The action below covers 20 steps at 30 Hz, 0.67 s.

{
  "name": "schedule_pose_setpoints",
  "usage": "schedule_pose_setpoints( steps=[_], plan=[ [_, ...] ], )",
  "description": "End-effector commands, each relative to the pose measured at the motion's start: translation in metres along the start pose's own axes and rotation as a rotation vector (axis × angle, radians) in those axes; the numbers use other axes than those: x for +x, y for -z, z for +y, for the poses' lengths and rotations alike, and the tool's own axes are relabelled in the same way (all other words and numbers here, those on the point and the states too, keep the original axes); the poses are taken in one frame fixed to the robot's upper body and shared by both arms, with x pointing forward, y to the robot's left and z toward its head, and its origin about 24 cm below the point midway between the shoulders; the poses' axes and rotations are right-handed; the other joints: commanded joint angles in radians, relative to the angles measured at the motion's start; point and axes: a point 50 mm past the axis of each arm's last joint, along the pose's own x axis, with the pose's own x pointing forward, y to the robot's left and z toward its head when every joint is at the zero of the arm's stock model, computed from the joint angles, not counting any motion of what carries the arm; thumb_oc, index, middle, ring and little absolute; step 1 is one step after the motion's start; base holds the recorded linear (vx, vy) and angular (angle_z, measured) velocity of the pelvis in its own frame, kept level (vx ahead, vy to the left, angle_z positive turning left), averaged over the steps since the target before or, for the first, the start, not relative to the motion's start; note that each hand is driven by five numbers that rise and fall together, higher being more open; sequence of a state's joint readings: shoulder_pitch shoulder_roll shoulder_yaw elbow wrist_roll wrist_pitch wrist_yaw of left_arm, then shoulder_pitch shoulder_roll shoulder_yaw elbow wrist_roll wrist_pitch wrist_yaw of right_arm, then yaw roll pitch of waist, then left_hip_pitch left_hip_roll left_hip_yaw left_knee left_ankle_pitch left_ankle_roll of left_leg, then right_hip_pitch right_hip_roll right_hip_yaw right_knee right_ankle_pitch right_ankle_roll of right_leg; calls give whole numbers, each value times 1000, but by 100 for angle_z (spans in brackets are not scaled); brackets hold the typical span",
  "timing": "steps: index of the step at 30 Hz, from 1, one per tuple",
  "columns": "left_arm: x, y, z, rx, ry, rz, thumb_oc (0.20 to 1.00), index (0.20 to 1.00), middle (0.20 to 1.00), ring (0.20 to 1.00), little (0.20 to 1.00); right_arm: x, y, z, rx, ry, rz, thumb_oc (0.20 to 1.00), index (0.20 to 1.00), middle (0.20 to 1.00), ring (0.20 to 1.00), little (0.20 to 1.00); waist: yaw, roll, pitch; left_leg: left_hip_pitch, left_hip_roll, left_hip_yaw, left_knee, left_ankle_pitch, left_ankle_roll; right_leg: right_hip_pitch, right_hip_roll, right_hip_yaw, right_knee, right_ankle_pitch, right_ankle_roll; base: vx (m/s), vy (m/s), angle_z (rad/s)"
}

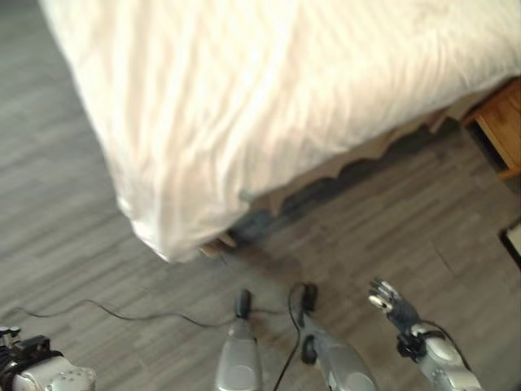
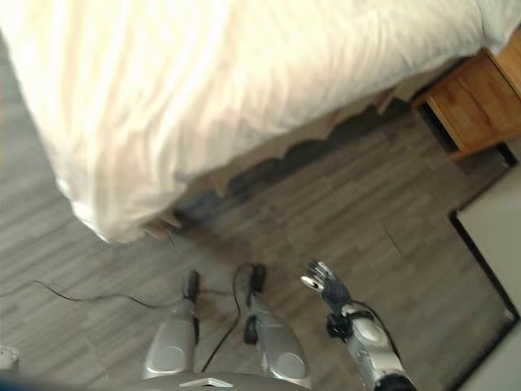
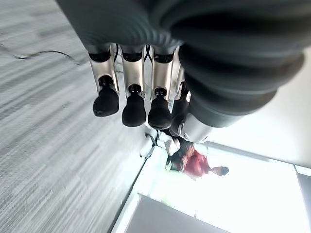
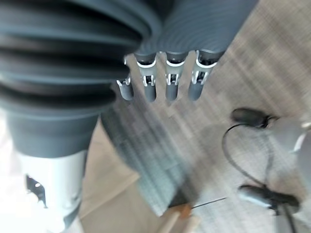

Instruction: Making the bed.

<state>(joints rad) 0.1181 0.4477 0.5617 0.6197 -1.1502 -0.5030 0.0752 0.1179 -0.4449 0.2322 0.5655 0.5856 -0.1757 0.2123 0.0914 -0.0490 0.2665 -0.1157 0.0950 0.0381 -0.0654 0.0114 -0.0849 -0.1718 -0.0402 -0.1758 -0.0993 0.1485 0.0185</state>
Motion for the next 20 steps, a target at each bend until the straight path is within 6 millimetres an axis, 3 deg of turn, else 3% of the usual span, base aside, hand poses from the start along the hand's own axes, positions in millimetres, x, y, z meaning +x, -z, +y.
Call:
schedule_pose_setpoints(
  steps=[1, 2, 3, 4, 6, 12, 14, 15, 20],
  plan=[
    [1, 2, -23, 125, 164, -14, 918, 918, 918, 918, 918, 3, -17, 1, -39, -17, -72, 1000, 1000, 1000, 1000, 1000, -22, -40, -70, -34, -63, -32, -17, 65, 47, 88, -52, -10, 70, -124, 90, 43, 39, 20],
    [-4, 10, -26, 137, 199, 26, 1000, 1000, 1000, 1000, 1000, 3, -19, 1, -24, -14, -81, 1000, 1000, 1000, 1000, 1000, -27, -32, -92, -22, -65, -31, -17, 62, 50, 99, -55, -9, 71, -126, 90, 18, 22, 13],
    [-5, 11, -26, 138, 199, 28, 1000, 1000, 1000, 1000, 1000, 3, -18, 0, -24, -13, -79, 1000, 1000, 1000, 1000, 1000, -26, -31, -93, -21, -65, -31, -17, 61, 50, 100, -55, -9, 71, -126, 90, 34, 39, 1],
    [-16, 30, -37, 212, 299, 118, 1000, 1000, 1000, 1000, 1000, 1, -23, -2, -6, 4, -108, 1000, 1000, 1000, 1000, 1000, -41, -11, -127, 9, -68, -24, -16, 52, 54, 125, -62, -5, 76, -130, 91, 29, 33, -10],
    [-28, 42, -49, 334, 428, 176, 1000, 1000, 1000, 1000, 1000, 0, -26, -2, -3, 4, -120, 1000, 1000, 1000, 1000, 1000, -53, 7, -160, 38, -71, -19, -14, 47, 59, 148, -66, 3, 78, -134, 92, 47, 43, -9],
    [-92, 98, -90, 357, 753, 417, 1000, 1000, 1000, 1000, 1000, -1, -38, -1, -71, 38, -174, 1000, 1000, 1000, 1000, 1000, -101, 39, -227, 112, -76, 9, -15, 28, 72, 199, -76, 34, 83, -146, 94, 38, 11, -16],
    [-121, 123, -91, 321, 803, 565, 1000, 1000, 1000, 1000, 1000, 1, -45, 2, -87, 68, -215, 1000, 1000, 1000, 1000, 1000, -118, 50, -242, 141, -76, 33, -17, 19, 78, 209, -75, 56, 75, -140, 99, 8, -14, -25],
    [-121, 123, -91, 320, 803, 566, 1000, 1000, 1000, 1000, 1000, 1, -45, 2, -87, 69, -215, 1000, 1000, 1000, 1000, 1000, -116, 50, -241, 142, -76, 35, -17, 19, 78, 209, -75, 58, 75, -140, 99, -11, -36, -25],
    [-166, 153, -89, 367, 903, 766, 1000, 1000, 1000, 1000, 1000, 4, -46, 17, -93, 76, -243, 1000, 1000, 1000, 1000, 1000, -141, 53, -257, 176, -72, 56, -18, 12, 82, 229, -69, 78, 75, -143, 97, 9, -54, -27]
  ],
)
